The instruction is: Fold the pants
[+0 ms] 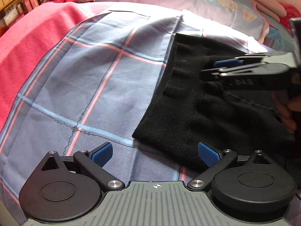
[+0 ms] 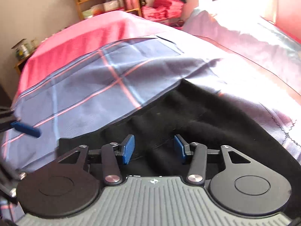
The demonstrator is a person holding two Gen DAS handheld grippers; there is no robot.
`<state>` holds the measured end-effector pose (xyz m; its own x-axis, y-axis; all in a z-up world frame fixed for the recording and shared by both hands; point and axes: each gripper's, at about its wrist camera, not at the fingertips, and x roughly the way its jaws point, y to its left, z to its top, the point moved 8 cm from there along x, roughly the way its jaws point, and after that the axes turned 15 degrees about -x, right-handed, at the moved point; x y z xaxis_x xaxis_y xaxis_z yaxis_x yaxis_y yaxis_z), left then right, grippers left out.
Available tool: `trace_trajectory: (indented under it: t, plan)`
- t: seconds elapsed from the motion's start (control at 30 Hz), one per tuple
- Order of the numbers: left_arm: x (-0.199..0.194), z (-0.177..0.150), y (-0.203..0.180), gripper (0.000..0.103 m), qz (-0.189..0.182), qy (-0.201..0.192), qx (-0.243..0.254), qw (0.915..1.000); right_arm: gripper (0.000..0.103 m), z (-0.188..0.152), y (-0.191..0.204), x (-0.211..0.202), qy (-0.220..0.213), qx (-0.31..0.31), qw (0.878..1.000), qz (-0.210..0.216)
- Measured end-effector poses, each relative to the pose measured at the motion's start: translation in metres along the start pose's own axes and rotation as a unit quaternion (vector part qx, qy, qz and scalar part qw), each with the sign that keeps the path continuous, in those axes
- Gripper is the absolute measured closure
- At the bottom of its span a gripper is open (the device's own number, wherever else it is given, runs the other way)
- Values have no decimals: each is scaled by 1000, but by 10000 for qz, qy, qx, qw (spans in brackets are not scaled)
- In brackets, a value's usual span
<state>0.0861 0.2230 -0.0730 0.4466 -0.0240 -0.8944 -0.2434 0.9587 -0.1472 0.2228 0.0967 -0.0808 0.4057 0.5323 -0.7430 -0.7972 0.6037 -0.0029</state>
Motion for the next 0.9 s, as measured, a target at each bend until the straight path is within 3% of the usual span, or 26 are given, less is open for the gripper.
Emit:
trace_trajectory:
  t: [0.03,0.1,0.13,0.17,0.27,0.33,0.43,0.47,0.53,0.6,0.7,0.77,0.83,0.9]
  plan:
    - [2,0,-4,0,-25,12,38,10000,65,2,-1,18,75,65,9999,15]
    - [10,-1,-11,0,-9,59,179,9998,56,14,8,30,-263,-221,9994,-61]
    - [15,-2,-14,0,23,100,256,9996,47,18,13,31,-304,-395,9987,-62]
    - [21,-4,-17,0,58,153,318,9994,45,18,16,30,-256,-518,9983,-66]
    - [35,-11,-15,0,105,373,322,9987,49,13,13,2,-343,-345,9988,83]
    - [35,-13,-12,0,86,337,357,9988,47,9,-5,-18,-573,-16,9982,-193]
    - [36,-13,-14,0,130,336,431,9984,49,2,-34,10,-173,358,9971,-649]
    - [37,-13,-15,0,167,343,470,9982,41,1,-39,26,-40,432,9974,-576]
    - [37,-11,-17,0,251,379,520,9976,27,12,-38,31,-271,333,9981,-453]
    - [33,-9,-19,0,225,416,504,9976,34,14,-37,20,-145,366,9976,-575]
    - [20,-1,-26,0,75,387,451,9982,34,-8,-47,-31,-394,832,9928,-761]
    - [11,8,-39,0,-50,211,578,9981,30,-38,-63,-65,-331,1314,9826,-1273]
    - [13,18,-57,0,-145,116,724,9972,31,-70,-80,-70,11,1762,9708,-1625]
    - [26,25,-79,0,-158,89,882,9959,34,-88,-95,-50,264,1795,9705,-1591]
